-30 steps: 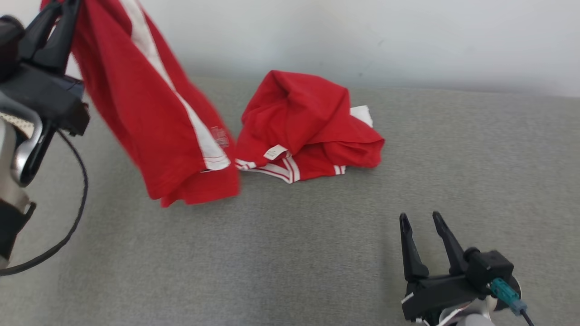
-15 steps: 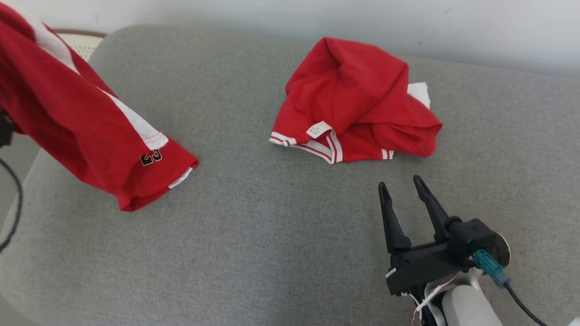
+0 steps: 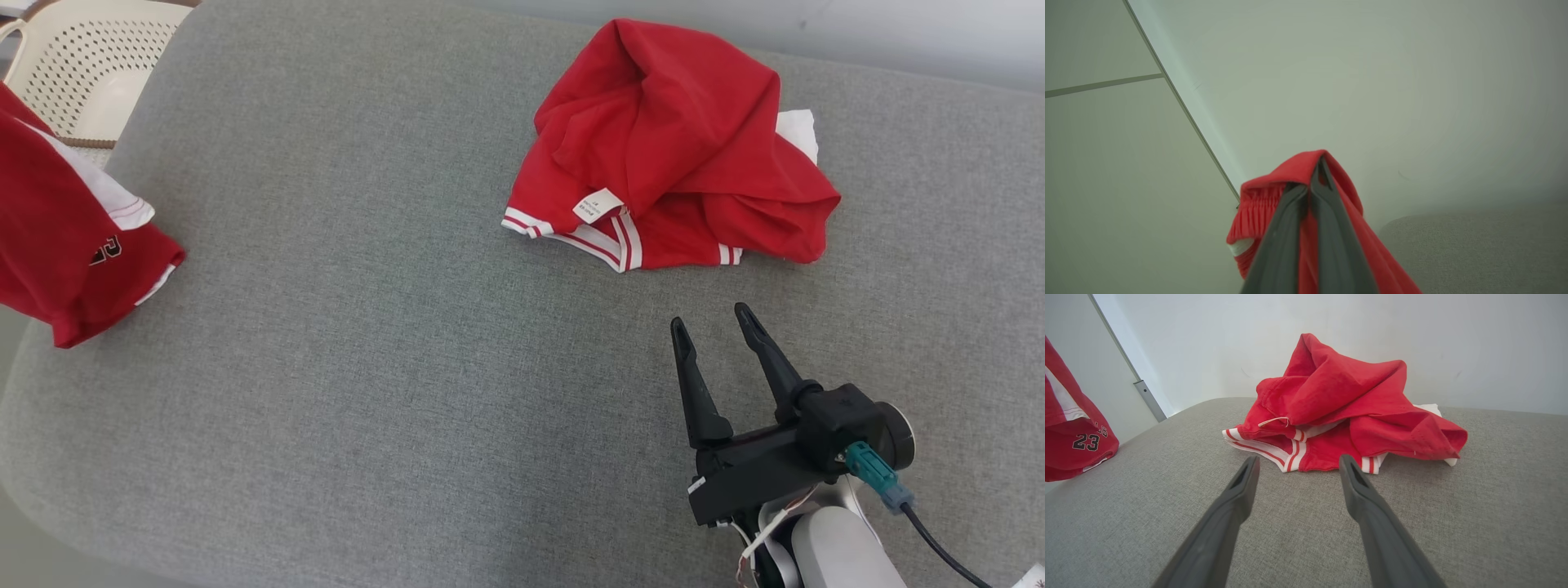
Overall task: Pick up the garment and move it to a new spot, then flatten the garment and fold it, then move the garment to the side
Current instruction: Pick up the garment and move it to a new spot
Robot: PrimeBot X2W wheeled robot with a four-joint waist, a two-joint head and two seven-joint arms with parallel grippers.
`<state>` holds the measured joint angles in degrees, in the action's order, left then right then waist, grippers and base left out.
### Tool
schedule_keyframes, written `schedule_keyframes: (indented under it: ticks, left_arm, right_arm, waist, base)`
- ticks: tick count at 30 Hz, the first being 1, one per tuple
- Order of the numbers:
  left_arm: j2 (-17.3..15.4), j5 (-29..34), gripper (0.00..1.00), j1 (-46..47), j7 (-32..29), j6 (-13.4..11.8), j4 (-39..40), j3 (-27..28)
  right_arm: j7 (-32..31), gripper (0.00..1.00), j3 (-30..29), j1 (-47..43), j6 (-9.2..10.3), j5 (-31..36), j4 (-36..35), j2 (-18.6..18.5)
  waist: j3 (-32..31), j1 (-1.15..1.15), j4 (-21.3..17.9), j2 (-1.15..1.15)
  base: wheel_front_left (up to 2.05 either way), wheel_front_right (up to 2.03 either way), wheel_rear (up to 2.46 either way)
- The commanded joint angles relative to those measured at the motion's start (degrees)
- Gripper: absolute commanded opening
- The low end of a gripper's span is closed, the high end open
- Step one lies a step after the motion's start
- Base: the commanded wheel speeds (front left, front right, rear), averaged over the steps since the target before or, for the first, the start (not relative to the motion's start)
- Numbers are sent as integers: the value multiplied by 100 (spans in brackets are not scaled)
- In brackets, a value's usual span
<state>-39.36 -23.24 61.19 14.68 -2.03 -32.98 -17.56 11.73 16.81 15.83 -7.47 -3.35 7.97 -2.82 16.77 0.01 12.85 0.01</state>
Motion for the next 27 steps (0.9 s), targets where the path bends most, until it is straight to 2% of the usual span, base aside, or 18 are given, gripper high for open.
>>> schedule_keyframes:
  ticks: [1,9,17,21,22,23,24,27]
  left_arm:
    - [71,-88,0,-131,40,29,-22,-11]
    - [390,-162,0,-442,58,4,-161,49]
    - [900,-149,0,-777,50,192,-510,66]
    - [1041,-132,0,-846,51,296,-759,76]
    - [1071,-161,29,-856,51,303,-877,118]
    - [1096,-175,86,-872,51,319,-998,136]
    - [1135,-215,100,-900,51,355,-1160,143]
    - [1255,-305,100,-872,43,505,-1599,118]
  right_arm:
    - [-31,100,11,1,-4,51,-53,-13]
    - [-157,100,31,113,-4,95,-234,-124]
    - [-225,100,99,213,-4,69,-290,-185]
    - [-237,100,125,234,-5,68,-297,-183]
    - [-238,100,134,230,-5,68,-298,-183]
    - [-239,100,134,231,-5,66,-297,-184]
    - [-240,100,140,241,-5,64,-299,-180]
    - [-229,100,132,259,-5,56,-295,-170]
  waist:
    - [56,-1,5,-1]
    - [349,-1,-65,-1]
    - [507,-1,-222,-1]
    - [533,-1,-310,-1]
    - [542,-1,-341,-1]
    - [550,-1,-368,-1]
    - [563,-1,-399,-1]
    - [586,-1,-456,-1]
  base:
    - [0,0,0]
    - [0,0,0]
    - [0,0,0]
    - [0,0,0]
    - [0,0,0]
    - [0,0,0]
    - [0,0,0]
    - [0,0,0]
